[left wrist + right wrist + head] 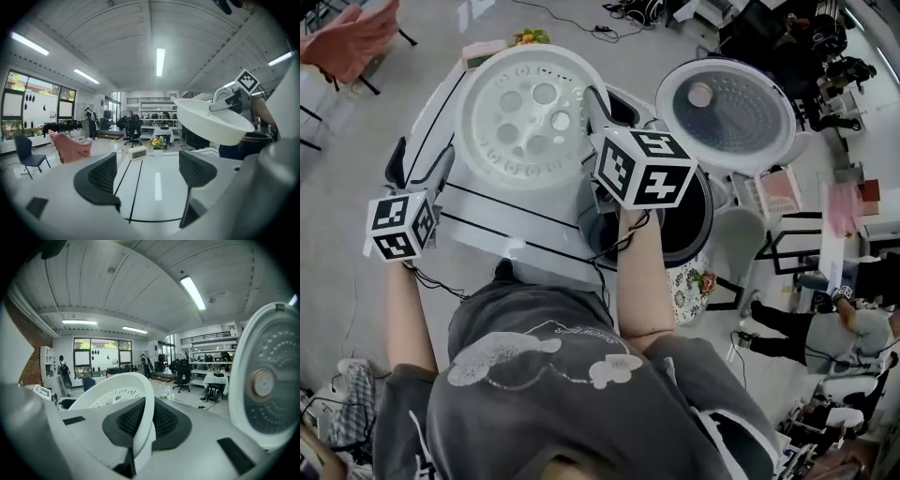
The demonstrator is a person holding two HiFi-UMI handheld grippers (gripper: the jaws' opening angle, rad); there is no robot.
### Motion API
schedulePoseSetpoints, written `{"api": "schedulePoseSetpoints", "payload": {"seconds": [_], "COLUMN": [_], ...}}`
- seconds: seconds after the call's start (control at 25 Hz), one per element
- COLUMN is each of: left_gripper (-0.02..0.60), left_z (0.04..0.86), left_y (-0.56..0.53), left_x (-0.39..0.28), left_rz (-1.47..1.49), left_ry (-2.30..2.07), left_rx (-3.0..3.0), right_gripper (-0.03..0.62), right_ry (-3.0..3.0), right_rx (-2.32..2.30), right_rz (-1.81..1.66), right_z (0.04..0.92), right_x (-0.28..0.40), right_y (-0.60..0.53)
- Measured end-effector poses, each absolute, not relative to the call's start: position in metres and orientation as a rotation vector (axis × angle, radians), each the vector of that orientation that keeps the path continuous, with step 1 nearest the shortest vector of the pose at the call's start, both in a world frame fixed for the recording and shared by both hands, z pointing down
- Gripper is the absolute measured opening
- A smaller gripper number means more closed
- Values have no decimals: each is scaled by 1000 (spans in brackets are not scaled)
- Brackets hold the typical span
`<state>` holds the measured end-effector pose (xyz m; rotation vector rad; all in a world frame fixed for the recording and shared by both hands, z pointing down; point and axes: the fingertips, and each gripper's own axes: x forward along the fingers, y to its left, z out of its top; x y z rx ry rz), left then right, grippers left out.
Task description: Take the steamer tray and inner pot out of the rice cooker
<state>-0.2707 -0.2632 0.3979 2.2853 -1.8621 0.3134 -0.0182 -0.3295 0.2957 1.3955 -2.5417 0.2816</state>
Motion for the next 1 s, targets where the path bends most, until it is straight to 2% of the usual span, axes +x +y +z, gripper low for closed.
{"api": "schedulePoseSetpoints", "payload": {"seconds": [0.2,0.36,1.0], "left_gripper": [408,408,408], "left_z": [418,430,508], "left_y": [-272,-285,-360], "left_x": [-310,-330,-317], "left_rz": [344,352,435], "left_ry": [-1841,-1777,-1554], "left_rx": [2257,2273,2301], "right_gripper": [49,49,49], "right_ry": [-2488,-2408,-2206], "right_rx": [1405,1445,1591], "right_rz": [356,403,627], "right_z": [343,370,522], "right_x": [-79,-102,-92], "right_y": [-364,-384,-464]}}
